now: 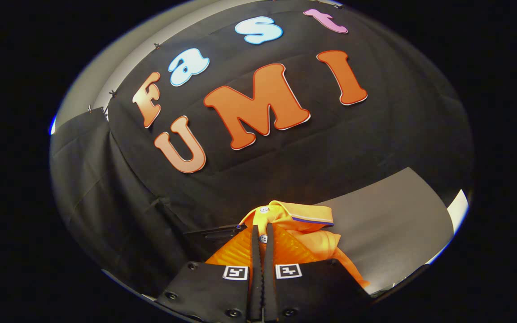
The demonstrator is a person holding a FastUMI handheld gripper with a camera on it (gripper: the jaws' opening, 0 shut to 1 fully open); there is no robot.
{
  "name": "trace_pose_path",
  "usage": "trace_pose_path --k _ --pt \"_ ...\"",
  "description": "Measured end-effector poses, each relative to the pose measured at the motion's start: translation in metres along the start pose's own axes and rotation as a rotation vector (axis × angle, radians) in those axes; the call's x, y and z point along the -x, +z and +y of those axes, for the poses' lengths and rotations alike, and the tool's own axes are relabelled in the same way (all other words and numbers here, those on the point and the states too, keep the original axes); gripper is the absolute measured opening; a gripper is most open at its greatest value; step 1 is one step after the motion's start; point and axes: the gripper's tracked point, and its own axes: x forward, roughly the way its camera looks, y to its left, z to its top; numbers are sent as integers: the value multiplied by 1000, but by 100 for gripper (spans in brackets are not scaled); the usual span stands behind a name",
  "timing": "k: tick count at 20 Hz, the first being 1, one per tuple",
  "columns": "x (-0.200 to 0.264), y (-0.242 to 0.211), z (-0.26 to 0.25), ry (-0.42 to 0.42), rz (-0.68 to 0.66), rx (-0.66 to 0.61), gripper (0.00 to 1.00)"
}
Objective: Put the clothes into the washing machine and then close the washing machine lid.
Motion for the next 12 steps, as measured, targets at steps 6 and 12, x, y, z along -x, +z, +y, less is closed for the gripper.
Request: trace_pose_path --k 6,12 --pt "-20 -25 76 41 21 47 9" --pt "-47 -62 146 154 75 49 9"
